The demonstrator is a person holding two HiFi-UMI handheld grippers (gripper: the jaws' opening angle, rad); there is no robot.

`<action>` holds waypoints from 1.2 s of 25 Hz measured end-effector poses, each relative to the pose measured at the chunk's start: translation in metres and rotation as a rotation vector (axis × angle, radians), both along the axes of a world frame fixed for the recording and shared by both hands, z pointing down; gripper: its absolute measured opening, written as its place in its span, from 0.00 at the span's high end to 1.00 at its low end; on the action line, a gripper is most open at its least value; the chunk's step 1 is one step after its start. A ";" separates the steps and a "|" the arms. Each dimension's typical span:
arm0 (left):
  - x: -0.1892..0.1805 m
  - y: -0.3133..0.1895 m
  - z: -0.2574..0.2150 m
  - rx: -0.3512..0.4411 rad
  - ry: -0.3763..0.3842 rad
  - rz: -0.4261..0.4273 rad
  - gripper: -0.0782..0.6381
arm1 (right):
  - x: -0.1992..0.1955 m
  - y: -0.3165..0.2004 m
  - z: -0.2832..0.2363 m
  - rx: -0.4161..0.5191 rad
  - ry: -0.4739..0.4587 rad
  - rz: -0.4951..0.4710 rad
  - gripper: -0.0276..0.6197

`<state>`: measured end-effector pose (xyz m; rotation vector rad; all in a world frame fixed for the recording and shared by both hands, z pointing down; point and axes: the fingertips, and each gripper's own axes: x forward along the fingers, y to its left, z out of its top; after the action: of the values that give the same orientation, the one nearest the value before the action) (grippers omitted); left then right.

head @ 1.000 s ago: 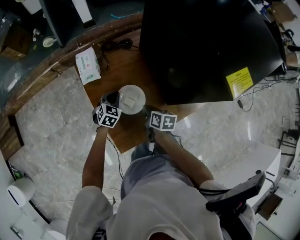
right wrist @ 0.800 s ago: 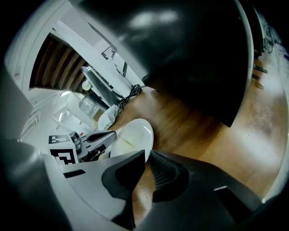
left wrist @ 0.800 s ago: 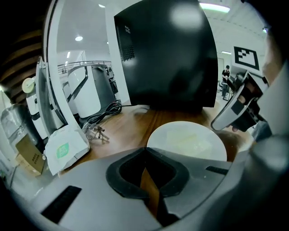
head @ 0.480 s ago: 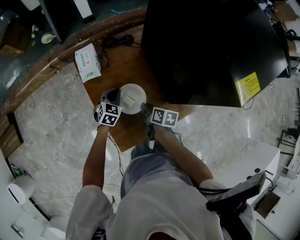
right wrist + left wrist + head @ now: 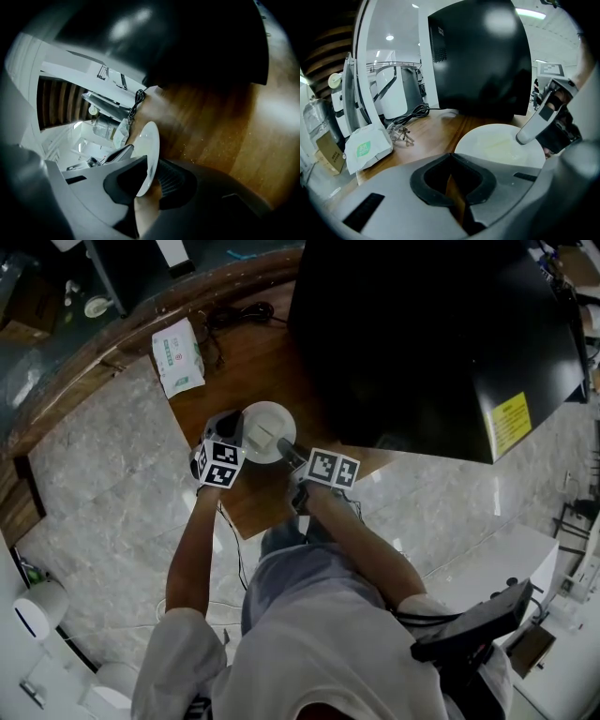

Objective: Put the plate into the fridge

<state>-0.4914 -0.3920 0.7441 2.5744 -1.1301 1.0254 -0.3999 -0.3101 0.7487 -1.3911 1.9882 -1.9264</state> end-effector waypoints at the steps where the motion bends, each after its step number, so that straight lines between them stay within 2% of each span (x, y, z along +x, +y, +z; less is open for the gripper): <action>1: 0.000 0.000 0.000 0.001 -0.001 -0.002 0.86 | -0.002 -0.001 0.000 0.004 -0.015 0.004 0.86; 8: 0.001 0.003 0.001 0.015 -0.024 -0.033 0.86 | -0.001 -0.001 -0.001 -0.008 -0.134 0.079 0.90; 14: 0.002 0.016 -0.002 0.041 -0.017 -0.046 0.86 | 0.005 0.004 -0.002 -0.004 -0.137 0.071 0.91; 20: -0.002 0.031 -0.015 0.065 0.039 -0.090 0.86 | 0.010 0.019 -0.002 -0.018 -0.137 0.071 0.91; 24: -0.005 0.042 -0.030 0.064 0.122 -0.118 0.86 | 0.010 0.033 -0.014 -0.006 -0.147 0.068 0.91; 30: -0.008 0.062 -0.051 0.086 0.154 -0.117 0.86 | 0.008 0.047 -0.036 0.032 -0.184 0.075 0.91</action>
<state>-0.4997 -0.3303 0.6931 2.5644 -1.2929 0.7551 -0.3923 -0.2628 0.7131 -1.2139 1.8495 -1.9055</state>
